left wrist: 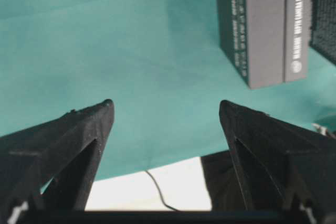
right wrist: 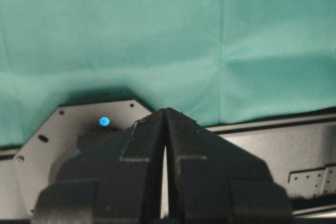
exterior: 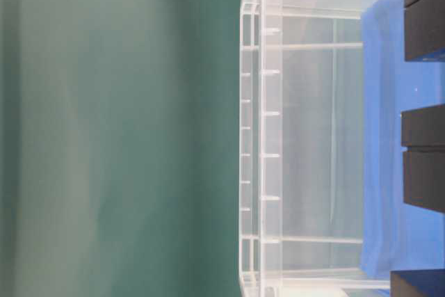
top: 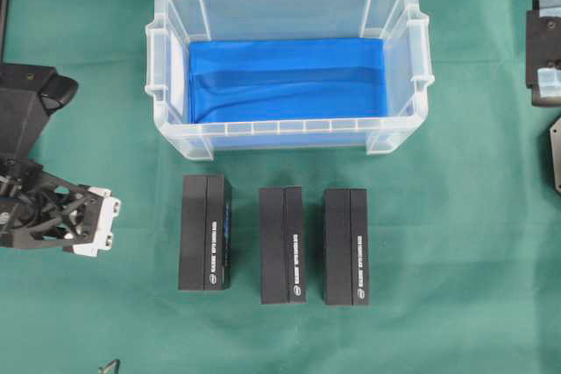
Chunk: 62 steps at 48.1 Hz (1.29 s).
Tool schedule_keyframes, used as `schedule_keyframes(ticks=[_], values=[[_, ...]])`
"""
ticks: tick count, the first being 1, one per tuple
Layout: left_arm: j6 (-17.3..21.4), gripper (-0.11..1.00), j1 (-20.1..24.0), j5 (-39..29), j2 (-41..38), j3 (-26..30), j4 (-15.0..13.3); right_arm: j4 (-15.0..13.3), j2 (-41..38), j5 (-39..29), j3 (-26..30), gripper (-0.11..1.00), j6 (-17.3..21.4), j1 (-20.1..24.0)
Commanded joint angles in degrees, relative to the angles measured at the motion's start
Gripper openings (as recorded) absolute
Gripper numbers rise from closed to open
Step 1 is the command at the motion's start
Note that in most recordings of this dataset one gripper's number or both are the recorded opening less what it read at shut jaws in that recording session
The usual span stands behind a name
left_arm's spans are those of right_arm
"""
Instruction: Take the box out of the case with the left arm.
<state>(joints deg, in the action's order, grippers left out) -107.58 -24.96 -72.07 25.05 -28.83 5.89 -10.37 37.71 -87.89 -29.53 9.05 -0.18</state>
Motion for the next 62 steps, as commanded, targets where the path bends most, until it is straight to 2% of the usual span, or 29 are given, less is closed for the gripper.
schedule_keyframes(ticks=[1,9,19,30,47,62], values=[[0.1,0.77,-0.5,-0.1,1.9,-0.1,0.3,-0.2,0.2,0.0,0.5,0.0,0.1,0.1],[0.1,0.77,0.2,-0.6,3.5,-1.1,0.8,-0.2,0.2,-0.1,0.5,0.0,0.1,0.1],[1.9,0.77,4.0,-1.9,6.2,-2.5,1.0,-0.2,0.2,0.0,0.5,0.0,0.1,0.1],[9.2,0.77,11.3,-2.9,9.8,-3.5,1.0,-0.2,0.2,0.1,0.5,0.0,0.2,0.1],[23.0,0.77,24.5,-2.9,10.6,-3.6,1.0,-0.2,0.2,0.2,0.5,0.0,0.3,0.1],[32.0,0.77,33.5,-2.9,10.6,-3.3,0.6,-0.2,0.2,0.2,0.4,0.0,0.3,0.1]])
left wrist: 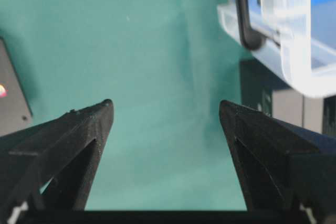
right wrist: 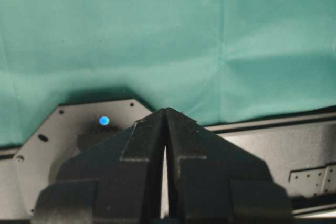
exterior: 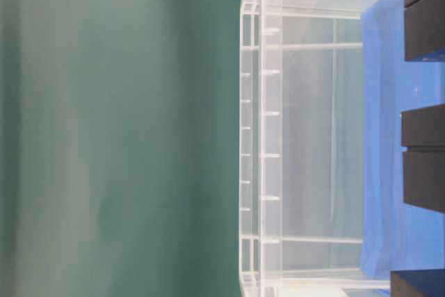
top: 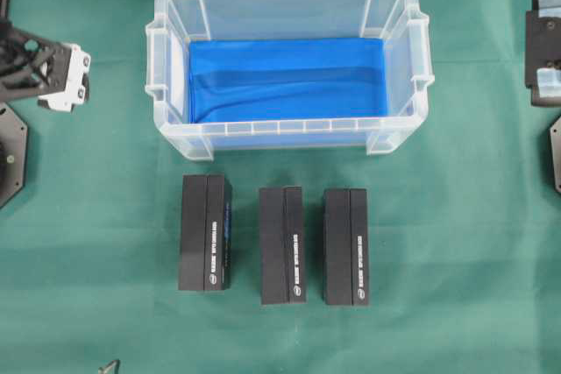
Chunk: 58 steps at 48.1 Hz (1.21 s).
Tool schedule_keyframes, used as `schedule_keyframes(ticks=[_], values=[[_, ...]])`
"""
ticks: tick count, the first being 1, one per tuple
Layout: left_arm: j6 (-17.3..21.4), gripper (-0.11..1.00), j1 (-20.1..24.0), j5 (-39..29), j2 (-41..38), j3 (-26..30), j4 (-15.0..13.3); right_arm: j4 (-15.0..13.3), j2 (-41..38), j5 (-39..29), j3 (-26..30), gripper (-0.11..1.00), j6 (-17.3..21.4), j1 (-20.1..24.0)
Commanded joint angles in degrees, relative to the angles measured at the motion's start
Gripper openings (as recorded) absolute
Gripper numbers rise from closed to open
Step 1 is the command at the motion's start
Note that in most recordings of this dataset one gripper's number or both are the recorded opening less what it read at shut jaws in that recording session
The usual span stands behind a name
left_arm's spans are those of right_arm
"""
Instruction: Take the box out of the case with the left arm.
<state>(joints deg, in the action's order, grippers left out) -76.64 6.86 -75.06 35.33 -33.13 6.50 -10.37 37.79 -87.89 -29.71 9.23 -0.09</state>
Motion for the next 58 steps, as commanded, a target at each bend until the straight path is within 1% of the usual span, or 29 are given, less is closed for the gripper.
schedule_keyframes(ticks=[1,9,58], values=[[1.3,0.77,1.9,0.1,0.4,1.0,0.0,-0.2,0.1,0.2,0.6,0.0,0.1,-0.1],[2.0,0.77,2.8,0.1,0.4,1.0,-0.1,-0.2,0.1,0.2,0.6,0.0,0.1,0.0],[1.9,0.77,2.7,0.1,0.4,1.0,-0.4,-0.2,0.1,0.2,0.5,0.0,0.0,0.0]])
